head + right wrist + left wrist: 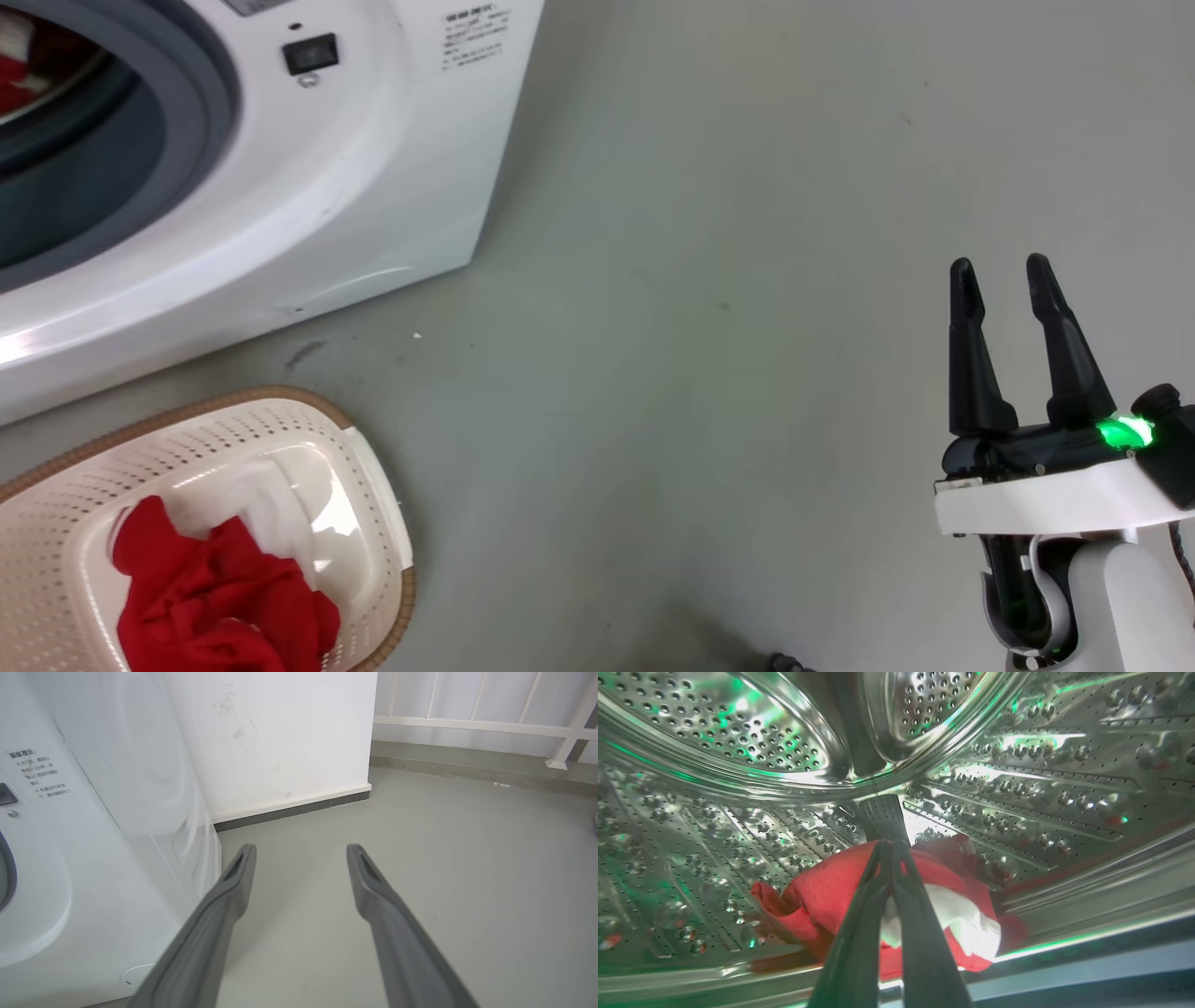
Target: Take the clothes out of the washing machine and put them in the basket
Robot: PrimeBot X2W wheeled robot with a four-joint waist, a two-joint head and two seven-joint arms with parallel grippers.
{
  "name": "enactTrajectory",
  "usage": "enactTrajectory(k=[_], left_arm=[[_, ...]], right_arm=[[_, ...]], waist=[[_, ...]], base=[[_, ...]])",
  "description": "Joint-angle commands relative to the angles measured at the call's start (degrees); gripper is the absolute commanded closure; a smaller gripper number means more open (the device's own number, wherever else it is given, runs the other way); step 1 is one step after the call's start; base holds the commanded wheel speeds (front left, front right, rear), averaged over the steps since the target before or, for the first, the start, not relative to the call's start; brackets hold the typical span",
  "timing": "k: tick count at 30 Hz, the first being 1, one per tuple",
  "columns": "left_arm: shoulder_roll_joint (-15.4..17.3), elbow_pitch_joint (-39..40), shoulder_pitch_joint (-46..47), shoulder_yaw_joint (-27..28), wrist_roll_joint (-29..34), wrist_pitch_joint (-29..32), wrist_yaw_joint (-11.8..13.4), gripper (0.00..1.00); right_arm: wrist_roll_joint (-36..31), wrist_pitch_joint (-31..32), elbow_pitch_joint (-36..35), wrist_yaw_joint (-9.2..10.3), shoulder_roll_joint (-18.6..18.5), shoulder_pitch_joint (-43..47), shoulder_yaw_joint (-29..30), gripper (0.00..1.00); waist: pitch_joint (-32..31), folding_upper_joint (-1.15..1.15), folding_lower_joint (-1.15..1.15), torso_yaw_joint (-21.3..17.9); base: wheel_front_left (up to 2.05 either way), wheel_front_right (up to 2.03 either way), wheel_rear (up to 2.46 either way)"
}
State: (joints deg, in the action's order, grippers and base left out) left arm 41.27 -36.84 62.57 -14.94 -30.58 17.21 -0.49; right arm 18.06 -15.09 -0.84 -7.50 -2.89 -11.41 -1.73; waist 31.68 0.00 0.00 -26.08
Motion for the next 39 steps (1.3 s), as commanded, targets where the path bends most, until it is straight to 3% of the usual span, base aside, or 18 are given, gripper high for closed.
enactTrajectory(k=[1, 17, 26, 39], left_arm=[[-0.6, -0.5, -1.5, 0.4, -0.4, -2.4, 0.4, 1.00], [-9.5, -3.4, -17.6, 3.3, -3.2, -29.2, 1.0, 1.00], [-12.9, 6.8, -28.4, 3.6, -1.9, -32.2, 2.8, 1.00], [-17.5, 26.5, -52.0, 3.3, -3.0, -31.2, 8.2, 1.00]], right_arm=[[-0.5, -0.1, 0.1, 0.02, 0.0, 0.2, 0.4, 0.00], [-4.4, -0.1, 1.1, 0.02, 0.0, 3.4, 3.0, 0.00], [-6.4, 1.6, -0.2, 0.02, 0.0, 5.4, 4.5, 0.00], [-7.6, 4.8, -3.0, 0.02, 0.0, 8.4, 5.0, 0.00]], waist=[[-1.4, 0.00, 0.00, 1.1], [-12.4, 0.00, 0.00, 6.9], [-17.7, 0.00, 0.00, 11.2], [-21.9, 0.00, 0.00, 14.2]], base=[[0.00, 0.00, 0.00], [0.00, 0.00, 0.00], [0.00, 0.00, 0.00], [0.00, 0.00, 0.00]])
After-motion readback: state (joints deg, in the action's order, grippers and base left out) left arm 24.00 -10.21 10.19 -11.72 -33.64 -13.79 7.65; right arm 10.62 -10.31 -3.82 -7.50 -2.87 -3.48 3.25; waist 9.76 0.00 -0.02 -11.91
